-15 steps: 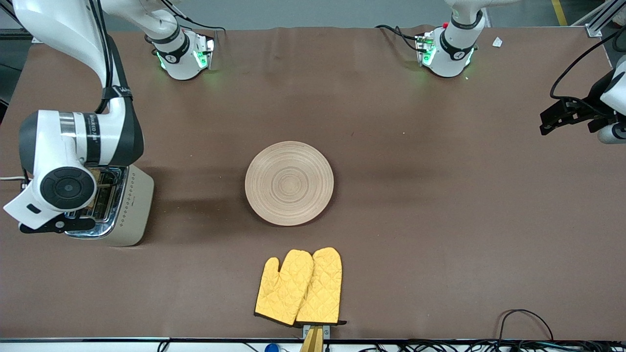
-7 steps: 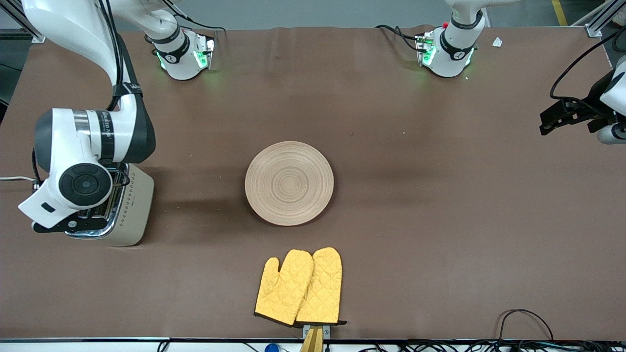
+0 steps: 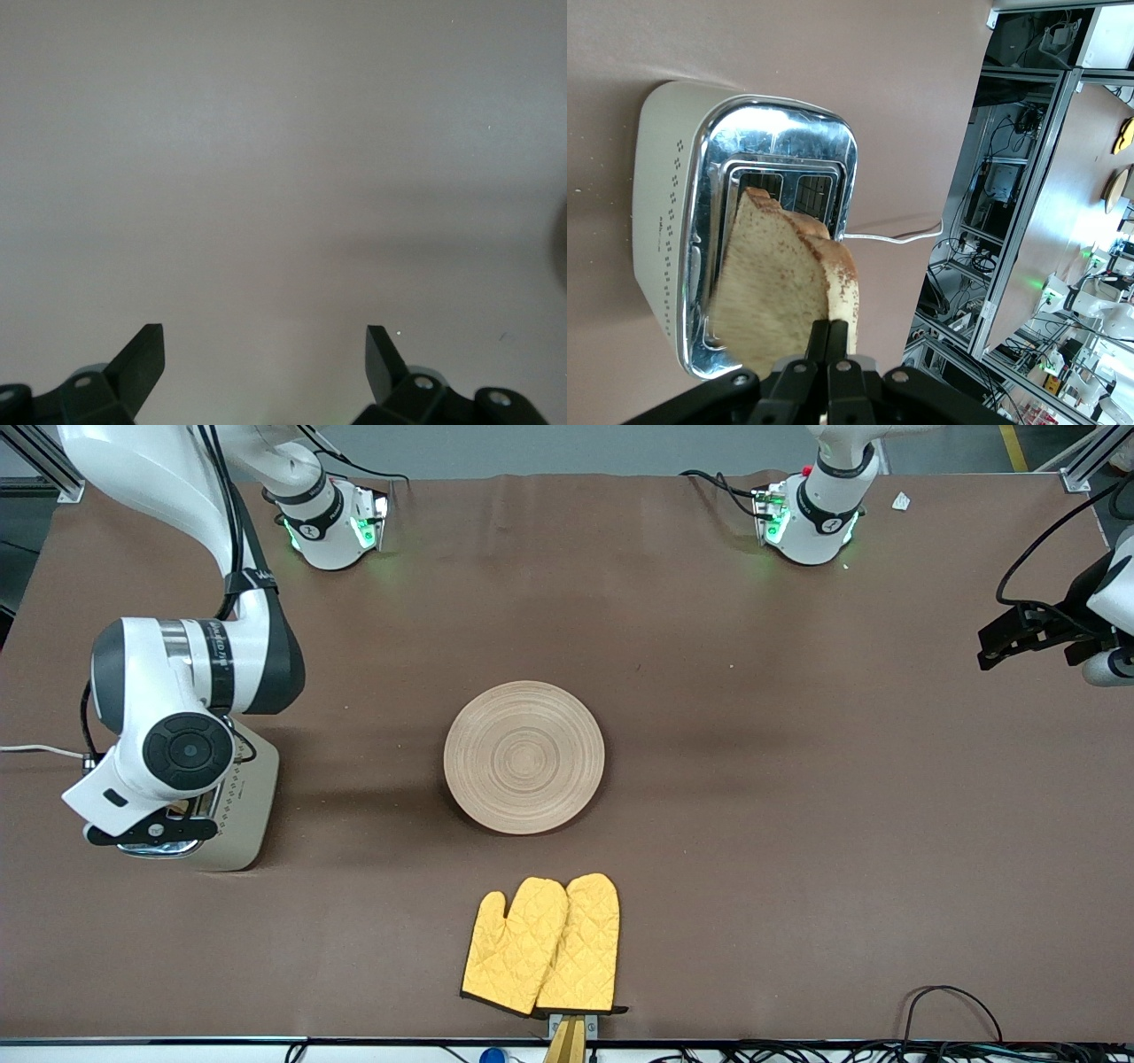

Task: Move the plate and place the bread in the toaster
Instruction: 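Lower the bread into the toaster slot with the right gripper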

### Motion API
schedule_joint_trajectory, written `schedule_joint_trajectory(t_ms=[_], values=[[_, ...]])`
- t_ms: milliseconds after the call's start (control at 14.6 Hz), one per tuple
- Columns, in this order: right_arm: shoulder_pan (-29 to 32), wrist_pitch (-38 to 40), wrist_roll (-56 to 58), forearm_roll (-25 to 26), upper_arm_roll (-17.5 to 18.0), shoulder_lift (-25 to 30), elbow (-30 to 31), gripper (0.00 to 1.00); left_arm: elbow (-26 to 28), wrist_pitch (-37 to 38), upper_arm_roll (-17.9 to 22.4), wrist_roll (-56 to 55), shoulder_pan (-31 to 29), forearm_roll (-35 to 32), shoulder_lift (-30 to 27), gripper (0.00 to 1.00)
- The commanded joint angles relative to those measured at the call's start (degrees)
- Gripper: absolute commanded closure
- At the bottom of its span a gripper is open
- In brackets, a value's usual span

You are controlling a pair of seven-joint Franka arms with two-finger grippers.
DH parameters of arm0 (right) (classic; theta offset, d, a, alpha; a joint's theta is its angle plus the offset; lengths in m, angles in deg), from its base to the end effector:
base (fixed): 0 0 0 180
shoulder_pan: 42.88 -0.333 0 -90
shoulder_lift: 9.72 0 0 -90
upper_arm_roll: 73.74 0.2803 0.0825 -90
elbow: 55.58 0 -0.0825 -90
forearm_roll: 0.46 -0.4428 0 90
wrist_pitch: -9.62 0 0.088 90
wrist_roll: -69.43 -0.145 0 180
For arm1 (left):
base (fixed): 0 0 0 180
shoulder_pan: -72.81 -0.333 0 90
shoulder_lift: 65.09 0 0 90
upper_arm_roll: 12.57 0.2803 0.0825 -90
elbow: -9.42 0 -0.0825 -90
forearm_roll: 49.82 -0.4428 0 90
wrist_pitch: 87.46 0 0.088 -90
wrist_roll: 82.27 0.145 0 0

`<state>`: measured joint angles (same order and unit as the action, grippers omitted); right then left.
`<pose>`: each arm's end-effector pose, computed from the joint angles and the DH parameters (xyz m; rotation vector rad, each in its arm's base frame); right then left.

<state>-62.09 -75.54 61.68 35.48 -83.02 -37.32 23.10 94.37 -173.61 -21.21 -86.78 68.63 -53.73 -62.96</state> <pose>0.6929 0.0460 0.3693 2.3718 0.1271 -0.2955 0.6154 -0.0363 0.5691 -3.0780 -0.0077 0.0167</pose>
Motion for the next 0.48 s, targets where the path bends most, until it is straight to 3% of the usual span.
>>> schedule_joint_trajectory(t_ms=[0, 412], values=[[0.4, -1.4, -1.0, -0.9, 0.1, -0.1, 0.4, 1.00, -0.7, 1.0, -0.2, 1.0, -0.2, -0.6, 0.2, 0.00], [2.6, -6.6, -0.6, -1.1, 0.1, -1.3, 0.5, 1.00, -0.8, 1.0, -0.2, 1.0, -0.2, -0.6, 0.5, 0.00]])
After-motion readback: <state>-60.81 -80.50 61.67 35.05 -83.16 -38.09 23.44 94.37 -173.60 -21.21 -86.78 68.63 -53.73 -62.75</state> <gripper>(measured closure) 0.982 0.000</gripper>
